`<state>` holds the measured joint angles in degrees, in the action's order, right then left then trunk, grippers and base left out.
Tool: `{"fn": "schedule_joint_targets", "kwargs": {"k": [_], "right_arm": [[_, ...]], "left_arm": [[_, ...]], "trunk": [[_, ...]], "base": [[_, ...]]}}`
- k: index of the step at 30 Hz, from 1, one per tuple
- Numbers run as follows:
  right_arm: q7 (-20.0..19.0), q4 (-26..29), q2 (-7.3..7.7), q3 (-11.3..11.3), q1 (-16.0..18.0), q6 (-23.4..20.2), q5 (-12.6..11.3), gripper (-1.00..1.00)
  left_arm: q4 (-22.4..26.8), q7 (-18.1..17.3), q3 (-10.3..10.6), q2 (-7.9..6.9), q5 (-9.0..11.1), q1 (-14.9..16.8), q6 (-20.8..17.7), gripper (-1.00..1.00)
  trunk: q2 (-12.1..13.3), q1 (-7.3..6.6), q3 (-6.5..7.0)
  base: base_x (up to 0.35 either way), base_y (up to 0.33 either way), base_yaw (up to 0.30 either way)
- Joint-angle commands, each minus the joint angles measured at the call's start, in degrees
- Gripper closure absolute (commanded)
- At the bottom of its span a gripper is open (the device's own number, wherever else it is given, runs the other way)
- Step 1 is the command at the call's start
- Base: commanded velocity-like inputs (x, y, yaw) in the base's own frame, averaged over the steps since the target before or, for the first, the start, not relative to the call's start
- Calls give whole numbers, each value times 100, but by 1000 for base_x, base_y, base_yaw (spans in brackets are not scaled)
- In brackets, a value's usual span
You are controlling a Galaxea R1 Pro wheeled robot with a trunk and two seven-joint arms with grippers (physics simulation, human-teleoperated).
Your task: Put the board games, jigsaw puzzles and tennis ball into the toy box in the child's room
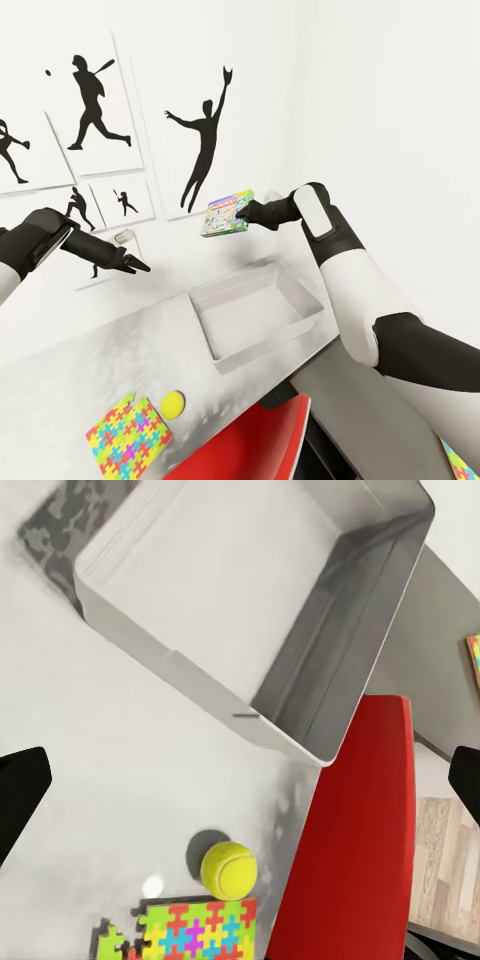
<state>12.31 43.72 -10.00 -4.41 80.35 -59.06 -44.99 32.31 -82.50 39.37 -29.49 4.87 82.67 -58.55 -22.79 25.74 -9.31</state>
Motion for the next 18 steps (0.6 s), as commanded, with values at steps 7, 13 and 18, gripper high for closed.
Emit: {"fn": "schedule_joint_targets", "kwargs": {"k": [7,13,18], "right_arm": [[61,5,0,129,7,-29,-62,100],[68,-20,0,220,7,-9,-63,100],[84,-264,0,701,-2,176,-62,100]], "left_arm": [[3,-5,45,-6,52,12,-60,-100],[3,-6,45,-4,50,12,-60,-100],[3,-9,39,-4,50,12,-60,-100]], "trunk": [[-13,4,-13],[-13,4,-13],[-13,4,-13]], "base": [[0,0,0],[0,0,0],[0,0,0]]}}
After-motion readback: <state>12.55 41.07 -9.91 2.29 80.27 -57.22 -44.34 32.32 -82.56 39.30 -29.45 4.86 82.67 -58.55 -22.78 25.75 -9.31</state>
